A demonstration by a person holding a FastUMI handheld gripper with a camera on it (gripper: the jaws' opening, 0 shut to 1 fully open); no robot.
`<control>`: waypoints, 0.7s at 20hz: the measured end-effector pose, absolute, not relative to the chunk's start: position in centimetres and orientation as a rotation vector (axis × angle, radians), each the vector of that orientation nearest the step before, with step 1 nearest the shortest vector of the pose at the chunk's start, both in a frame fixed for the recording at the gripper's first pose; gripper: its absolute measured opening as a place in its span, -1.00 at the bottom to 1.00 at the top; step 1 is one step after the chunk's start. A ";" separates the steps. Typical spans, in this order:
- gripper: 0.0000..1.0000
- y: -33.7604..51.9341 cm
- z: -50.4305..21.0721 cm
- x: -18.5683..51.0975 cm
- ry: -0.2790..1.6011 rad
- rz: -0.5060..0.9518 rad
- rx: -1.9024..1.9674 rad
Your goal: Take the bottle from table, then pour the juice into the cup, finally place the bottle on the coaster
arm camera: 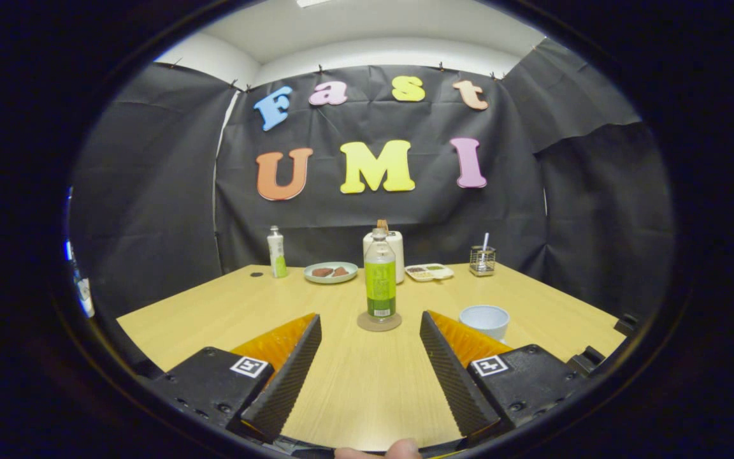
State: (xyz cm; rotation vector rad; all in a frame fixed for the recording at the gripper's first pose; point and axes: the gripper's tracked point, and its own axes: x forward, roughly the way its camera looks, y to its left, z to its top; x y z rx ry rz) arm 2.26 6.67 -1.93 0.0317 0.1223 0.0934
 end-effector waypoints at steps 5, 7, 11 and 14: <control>1.00 5.9 0.4 1.3 0.081 0.083 0.058; 1.00 5.2 1.0 1.2 0.070 0.064 0.075; 1.00 5.1 0.7 1.5 0.068 0.059 0.086; 1.00 5.1 0.0 1.7 0.103 0.055 0.086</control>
